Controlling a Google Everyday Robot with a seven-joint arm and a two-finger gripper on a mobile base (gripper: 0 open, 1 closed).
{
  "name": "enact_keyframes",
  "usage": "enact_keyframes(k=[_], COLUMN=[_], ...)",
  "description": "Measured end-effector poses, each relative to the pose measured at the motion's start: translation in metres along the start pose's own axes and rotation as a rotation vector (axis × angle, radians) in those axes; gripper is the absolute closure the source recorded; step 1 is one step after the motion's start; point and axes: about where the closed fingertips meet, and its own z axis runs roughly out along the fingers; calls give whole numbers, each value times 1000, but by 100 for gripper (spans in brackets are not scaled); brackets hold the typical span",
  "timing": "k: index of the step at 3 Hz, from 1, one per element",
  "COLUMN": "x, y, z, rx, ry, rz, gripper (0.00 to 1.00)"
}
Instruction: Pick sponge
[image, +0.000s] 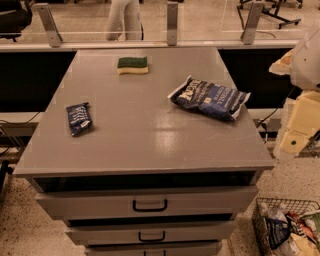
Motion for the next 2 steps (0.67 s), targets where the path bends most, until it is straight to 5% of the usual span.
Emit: enact_keyframes(k=[1, 2], x=[-2, -31], y=[-1, -27], z=[-1, 18], rx=[6, 33], ry=[-3, -76], rz=[-2, -29], gripper=[0, 0])
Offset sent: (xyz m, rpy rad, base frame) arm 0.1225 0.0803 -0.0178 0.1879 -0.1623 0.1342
